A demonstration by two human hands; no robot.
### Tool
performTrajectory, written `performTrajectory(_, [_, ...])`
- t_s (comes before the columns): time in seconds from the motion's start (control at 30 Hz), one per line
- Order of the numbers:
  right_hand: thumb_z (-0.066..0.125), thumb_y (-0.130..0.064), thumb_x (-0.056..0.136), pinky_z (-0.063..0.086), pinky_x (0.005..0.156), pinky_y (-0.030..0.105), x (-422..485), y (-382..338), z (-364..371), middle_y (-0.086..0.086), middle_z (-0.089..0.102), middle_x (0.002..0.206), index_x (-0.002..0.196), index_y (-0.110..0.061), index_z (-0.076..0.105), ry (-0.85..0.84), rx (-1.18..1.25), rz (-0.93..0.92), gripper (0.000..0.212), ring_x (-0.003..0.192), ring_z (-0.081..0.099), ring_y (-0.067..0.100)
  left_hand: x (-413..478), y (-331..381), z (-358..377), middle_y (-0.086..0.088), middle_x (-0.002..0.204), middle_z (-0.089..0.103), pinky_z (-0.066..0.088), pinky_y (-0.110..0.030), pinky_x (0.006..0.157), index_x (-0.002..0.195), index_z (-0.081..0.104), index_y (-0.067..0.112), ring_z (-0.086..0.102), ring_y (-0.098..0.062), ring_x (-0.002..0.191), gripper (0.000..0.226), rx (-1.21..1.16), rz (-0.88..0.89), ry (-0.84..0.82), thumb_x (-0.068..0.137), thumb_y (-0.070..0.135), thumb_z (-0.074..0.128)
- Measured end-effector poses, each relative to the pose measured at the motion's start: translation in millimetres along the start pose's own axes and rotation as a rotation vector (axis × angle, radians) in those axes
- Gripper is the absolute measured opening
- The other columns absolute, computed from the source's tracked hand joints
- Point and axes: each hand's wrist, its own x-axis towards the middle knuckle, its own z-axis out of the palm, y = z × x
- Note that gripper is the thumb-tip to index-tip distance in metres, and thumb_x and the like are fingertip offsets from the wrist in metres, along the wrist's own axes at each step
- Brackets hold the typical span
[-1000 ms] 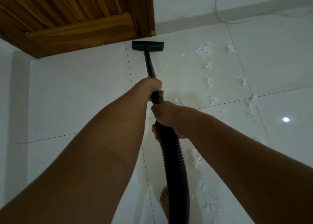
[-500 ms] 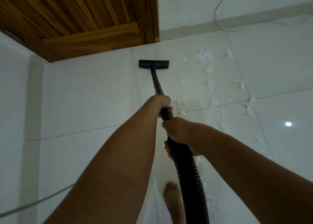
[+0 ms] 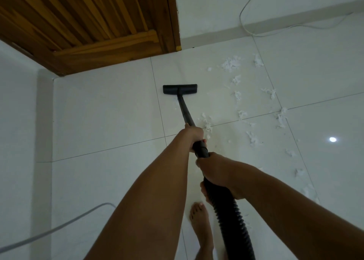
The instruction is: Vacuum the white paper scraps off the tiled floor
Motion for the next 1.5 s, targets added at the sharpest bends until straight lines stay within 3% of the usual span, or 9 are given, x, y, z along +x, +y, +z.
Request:
performTrajectory(0.47, [0.039,-0.012,0.105,0.054,0.062,0.039,39.9,-18.1,0.2,0.017,0.056,0.079,0.133,-0.012,0.042,0.032,-0.07,-0.072,0.028,0.056,0.054,0.024,38.8,18.5,-5.1,-0.011,0.082,0.056,0.051,-0.025,0.056,0.158,0.018,0.037,0.053,-0.014,0.059,0.064,0.012,0.052,0.059,0.104,0.009,0.04])
performTrajectory(0.73, [0.04,-0.012,0.104,0.056,0.059,0.038,23.9,14.3,-0.2,0.016,0.057,0.08,0.138,-0.017,0.038,0.049,-0.07,-0.061,0.034,0.056,0.056,0.023,16.4,-14.1,8.8,-0.01,0.084,0.055,0.05,-0.026,0.055,0.159,0.016,0.037,0.052,-0.014,0.058,0.065,-0.03,0.048,0.031,0.105,0.01,0.038])
performTrajectory(0.83, [0.04,-0.012,0.104,0.052,0.05,0.032,18.0,32.1,-1.1,0.015,0.057,0.078,0.136,-0.015,0.039,0.052,-0.099,-0.062,0.032,0.051,0.056,0.022,7.3,-31.3,15.3,-0.011,0.082,0.055,0.05,-0.027,0.057,0.159,0.016,0.036,0.052,-0.014,0.058,0.064,-0.023,0.05,0.037,0.105,0.01,0.038])
performTrajectory(0.97, [0.039,-0.011,0.104,0.052,0.05,0.033,12.8,62.3,4.9,0.017,0.059,0.082,0.137,-0.015,0.038,0.055,-0.126,-0.083,0.033,0.053,0.057,0.023,-3.8,-61.6,22.2,-0.01,0.081,0.055,0.049,-0.026,0.056,0.159,0.014,0.039,0.051,-0.013,0.058,0.064,-0.032,0.048,0.038,0.105,0.012,0.037])
performTrajectory(1.13, [0.043,-0.012,0.106,0.036,0.028,0.013,11.8,101.4,14.9,0.012,0.056,0.082,0.148,-0.015,0.03,0.111,-0.273,-0.139,0.044,0.048,0.053,0.017,-14.3,-105.5,26.2,-0.008,0.082,0.054,0.05,-0.025,0.05,0.159,0.019,0.036,0.051,-0.012,0.058,0.06,-0.04,0.055,0.067,0.107,0.015,0.039])
performTrajectory(1.23, [0.042,-0.016,0.107,0.041,0.032,0.016,8.3,134.6,22.9,0.014,0.058,0.08,0.156,-0.028,0.021,0.084,-0.252,-0.15,0.055,0.039,0.053,0.015,-23.7,-137.3,30.6,-0.008,0.083,0.054,0.05,-0.021,0.041,0.162,0.012,0.038,0.051,-0.011,0.058,0.062,-0.038,0.066,0.099,0.108,0.021,0.039])
performTrajectory(1.33, [0.042,-0.018,0.107,0.043,0.034,0.018,4.4,170.1,25.9,0.013,0.06,0.079,0.156,-0.033,0.023,0.049,-0.236,-0.16,0.055,0.033,0.054,0.013,-33.8,-170.5,37.5,-0.009,0.084,0.055,0.048,-0.019,0.038,0.162,0.011,0.04,0.052,-0.012,0.057,0.063,-0.072,0.06,0.114,0.109,0.022,0.039])
performTrajectory(1.43, [0.042,-0.019,0.106,0.042,0.032,0.016,-0.1,204.5,27.2,0.011,0.06,0.08,0.156,-0.032,0.025,0.042,-0.251,-0.176,0.054,0.026,0.053,0.01,-42.5,-203.5,46.5,-0.009,0.086,0.055,0.05,-0.022,0.041,0.162,0.008,0.042,0.052,-0.012,0.057,0.063,-0.096,0.054,0.129,0.109,0.024,0.038])
performTrajectory(1.5, [0.041,-0.02,0.105,0.049,0.038,0.023,-2.6,226.0,30.7,0.013,0.061,0.082,0.154,-0.033,0.027,0.022,-0.227,-0.152,0.052,0.036,0.057,0.016,-45.1,-224.9,52.5,-0.008,0.088,0.056,0.052,-0.024,0.049,0.162,0.002,0.045,0.052,-0.012,0.06,0.066,-0.106,0.059,0.142,0.11,0.026,0.038])
